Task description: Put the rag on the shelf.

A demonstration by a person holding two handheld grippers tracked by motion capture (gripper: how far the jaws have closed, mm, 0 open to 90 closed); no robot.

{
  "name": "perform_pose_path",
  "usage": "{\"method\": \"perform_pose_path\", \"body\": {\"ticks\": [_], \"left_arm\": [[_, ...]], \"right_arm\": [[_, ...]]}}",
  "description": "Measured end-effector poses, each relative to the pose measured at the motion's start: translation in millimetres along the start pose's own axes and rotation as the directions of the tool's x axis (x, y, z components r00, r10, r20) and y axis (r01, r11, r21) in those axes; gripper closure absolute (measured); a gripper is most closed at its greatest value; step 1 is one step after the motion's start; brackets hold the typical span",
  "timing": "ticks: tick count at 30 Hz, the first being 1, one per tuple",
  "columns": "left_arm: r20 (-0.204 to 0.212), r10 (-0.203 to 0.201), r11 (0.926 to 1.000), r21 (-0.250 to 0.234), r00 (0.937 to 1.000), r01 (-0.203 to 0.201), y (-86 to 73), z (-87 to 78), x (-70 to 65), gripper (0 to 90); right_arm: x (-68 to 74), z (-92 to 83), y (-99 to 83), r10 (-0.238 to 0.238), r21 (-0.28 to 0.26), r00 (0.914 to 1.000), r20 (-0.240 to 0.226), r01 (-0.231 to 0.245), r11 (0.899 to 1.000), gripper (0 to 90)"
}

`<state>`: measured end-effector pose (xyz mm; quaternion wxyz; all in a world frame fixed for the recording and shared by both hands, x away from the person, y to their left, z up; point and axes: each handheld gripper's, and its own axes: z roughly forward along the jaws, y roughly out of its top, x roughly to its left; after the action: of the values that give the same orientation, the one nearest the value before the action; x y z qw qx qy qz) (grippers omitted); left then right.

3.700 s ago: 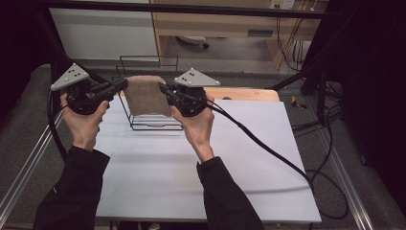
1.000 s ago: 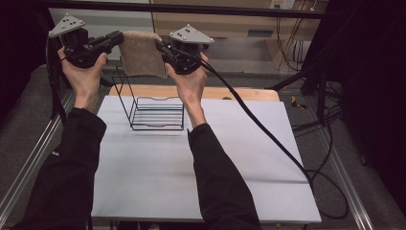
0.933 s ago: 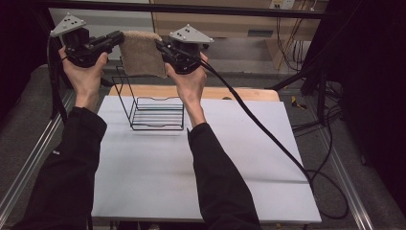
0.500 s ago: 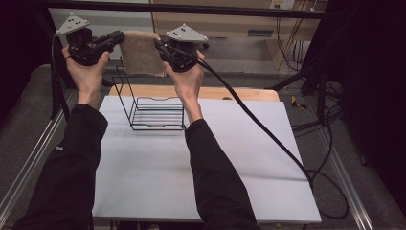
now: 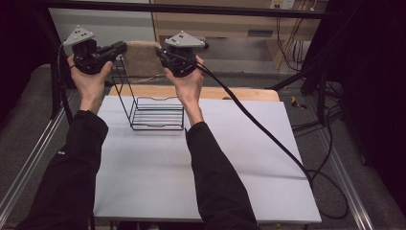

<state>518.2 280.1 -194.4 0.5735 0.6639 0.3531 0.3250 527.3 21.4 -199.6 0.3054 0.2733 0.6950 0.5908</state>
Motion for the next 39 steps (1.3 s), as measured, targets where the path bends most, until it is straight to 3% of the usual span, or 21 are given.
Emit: {"method": "perform_pose_path", "body": {"ticks": [9, 39], "left_arm": [[0.003, 0.015, 0.9997, 0.018, 0.9999, -0.015, -11.6, -5.0, -1.5, 85.8], [0.055, 0.036, 0.9984, 0.042, 0.9978, -0.038, -31.9, -22.4, -13.1, 85.7]], "right_arm": [[3.9, 0.0, -14.7, 0.008, 0.018, 0.9998, -0.018, -0.008, 1.000, 83.1], [12.5, -14.7, -28.1, -0.002, 0.054, 0.9987, -0.051, 0.005, 0.999, 82.4]]}}
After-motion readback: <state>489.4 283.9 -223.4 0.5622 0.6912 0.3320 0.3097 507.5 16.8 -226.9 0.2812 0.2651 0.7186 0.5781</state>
